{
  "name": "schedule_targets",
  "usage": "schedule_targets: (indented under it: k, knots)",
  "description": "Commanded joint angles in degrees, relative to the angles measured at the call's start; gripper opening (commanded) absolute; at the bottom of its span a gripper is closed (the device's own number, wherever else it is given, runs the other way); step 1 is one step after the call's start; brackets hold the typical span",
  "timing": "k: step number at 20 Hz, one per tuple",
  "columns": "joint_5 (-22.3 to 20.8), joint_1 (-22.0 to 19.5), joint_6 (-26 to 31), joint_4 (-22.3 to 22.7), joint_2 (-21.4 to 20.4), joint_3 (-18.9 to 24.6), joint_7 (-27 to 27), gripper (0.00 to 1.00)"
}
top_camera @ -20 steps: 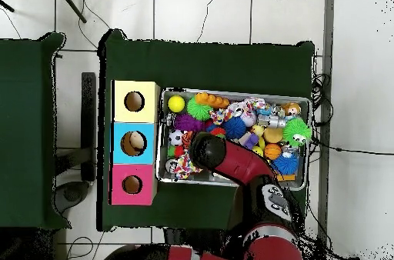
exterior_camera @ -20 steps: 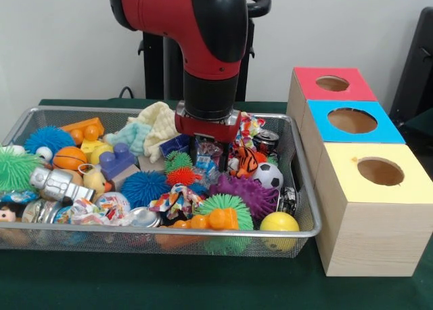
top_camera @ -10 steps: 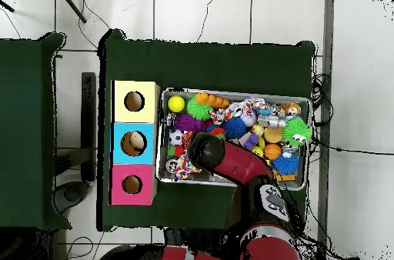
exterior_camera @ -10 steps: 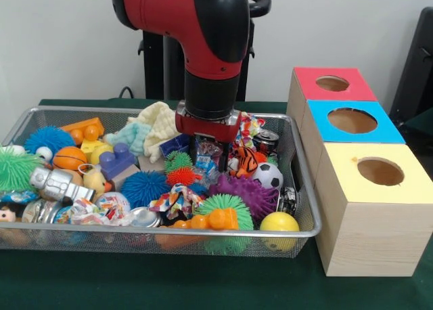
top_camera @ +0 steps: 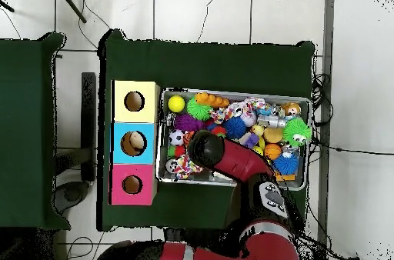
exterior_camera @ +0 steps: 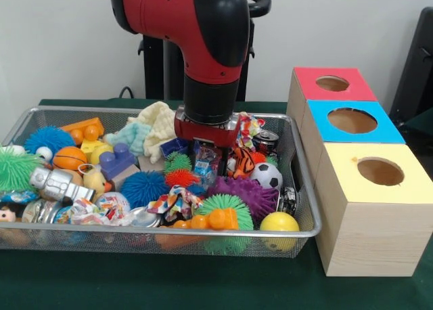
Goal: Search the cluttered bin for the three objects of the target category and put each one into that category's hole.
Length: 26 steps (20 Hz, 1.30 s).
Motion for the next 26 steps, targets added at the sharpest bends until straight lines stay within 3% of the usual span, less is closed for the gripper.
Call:
schedule_targets:
  k: [1, 14, 20, 26]
  knots:
    - [1.1, -1.8, -8.6, -4.8, 12.5, 2.1, 12.0, 1.0]
    - [1.0, -0.6, -5.4, -3.7, 9.8, 0.4, 12.5, 1.0]
    - [-2.4, -3.8, -1.3, -5.1, 10.8, 3.7, 5.3, 1.0]
    - [-4.3, -2.3, 1.6, -5.1, 9.8, 0.7, 4.0, 1.0]
